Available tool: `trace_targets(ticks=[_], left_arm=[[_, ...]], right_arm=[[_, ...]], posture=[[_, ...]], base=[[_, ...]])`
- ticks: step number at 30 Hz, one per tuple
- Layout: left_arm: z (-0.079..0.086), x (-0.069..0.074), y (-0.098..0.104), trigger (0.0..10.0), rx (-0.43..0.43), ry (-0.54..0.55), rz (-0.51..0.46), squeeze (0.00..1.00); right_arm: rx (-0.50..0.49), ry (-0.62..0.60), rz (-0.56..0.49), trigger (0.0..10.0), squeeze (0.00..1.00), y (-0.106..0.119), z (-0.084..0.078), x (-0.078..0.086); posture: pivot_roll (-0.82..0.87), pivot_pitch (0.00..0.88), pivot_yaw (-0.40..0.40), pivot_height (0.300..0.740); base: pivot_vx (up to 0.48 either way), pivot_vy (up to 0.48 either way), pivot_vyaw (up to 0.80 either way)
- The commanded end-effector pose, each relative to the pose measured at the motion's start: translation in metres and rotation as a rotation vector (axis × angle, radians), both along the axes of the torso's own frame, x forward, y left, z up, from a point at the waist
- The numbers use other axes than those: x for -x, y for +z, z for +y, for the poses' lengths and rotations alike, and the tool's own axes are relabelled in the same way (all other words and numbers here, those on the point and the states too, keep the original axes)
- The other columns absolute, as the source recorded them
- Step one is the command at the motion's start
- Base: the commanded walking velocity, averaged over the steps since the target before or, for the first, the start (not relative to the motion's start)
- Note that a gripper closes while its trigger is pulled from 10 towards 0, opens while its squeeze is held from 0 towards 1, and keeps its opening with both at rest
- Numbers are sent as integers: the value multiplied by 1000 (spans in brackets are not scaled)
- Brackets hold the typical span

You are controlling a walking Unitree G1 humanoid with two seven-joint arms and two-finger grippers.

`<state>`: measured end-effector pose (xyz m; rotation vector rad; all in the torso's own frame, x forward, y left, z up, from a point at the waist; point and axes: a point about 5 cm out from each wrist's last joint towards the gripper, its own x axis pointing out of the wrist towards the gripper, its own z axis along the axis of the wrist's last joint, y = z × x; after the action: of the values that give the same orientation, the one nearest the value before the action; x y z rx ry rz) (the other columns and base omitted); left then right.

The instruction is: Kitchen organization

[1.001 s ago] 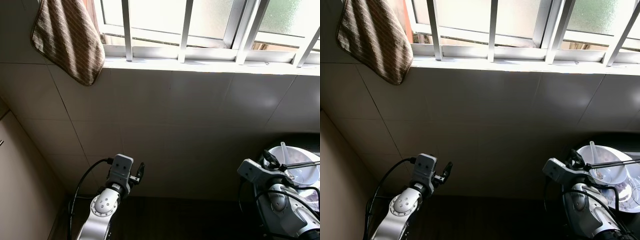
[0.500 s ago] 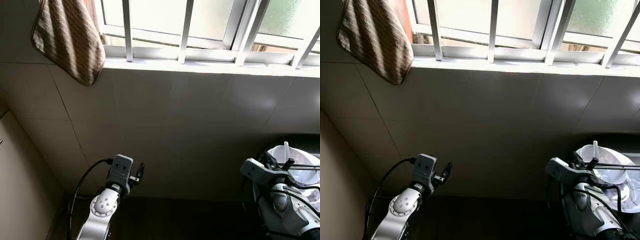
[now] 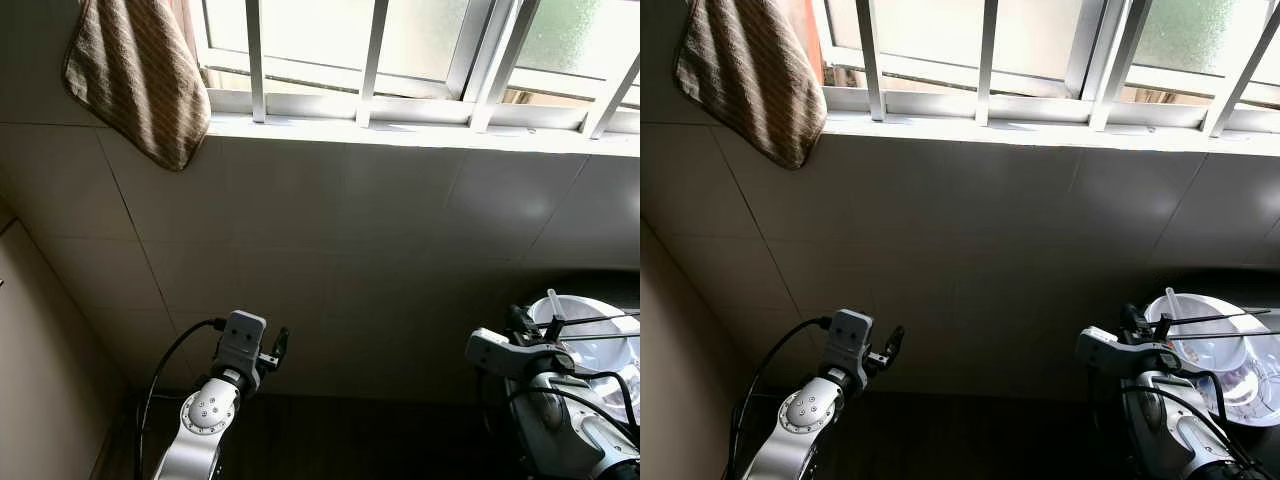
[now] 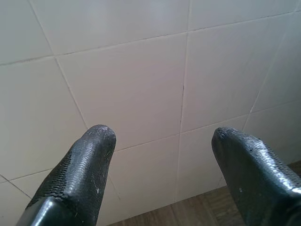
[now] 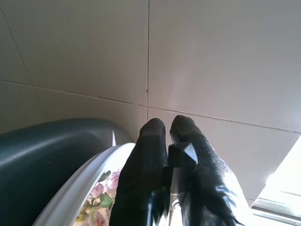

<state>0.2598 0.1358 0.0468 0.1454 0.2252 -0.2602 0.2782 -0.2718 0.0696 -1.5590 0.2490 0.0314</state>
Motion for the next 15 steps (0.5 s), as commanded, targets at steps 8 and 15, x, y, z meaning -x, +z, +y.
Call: trace_targets(ticks=[8,15], left_arm=[[-2,0,5,10000,26,6,-12,0],[-3,0,5,10000,30,6,-11,0]], right_arm=[[7,5,16,0,0,-3,0,3],[-89,-22,27,0,0,-9,6,3]], posture=[[-43,0,-66,740],[-42,0,-70,740]], base=[[0,0,0],[0,0,0]])
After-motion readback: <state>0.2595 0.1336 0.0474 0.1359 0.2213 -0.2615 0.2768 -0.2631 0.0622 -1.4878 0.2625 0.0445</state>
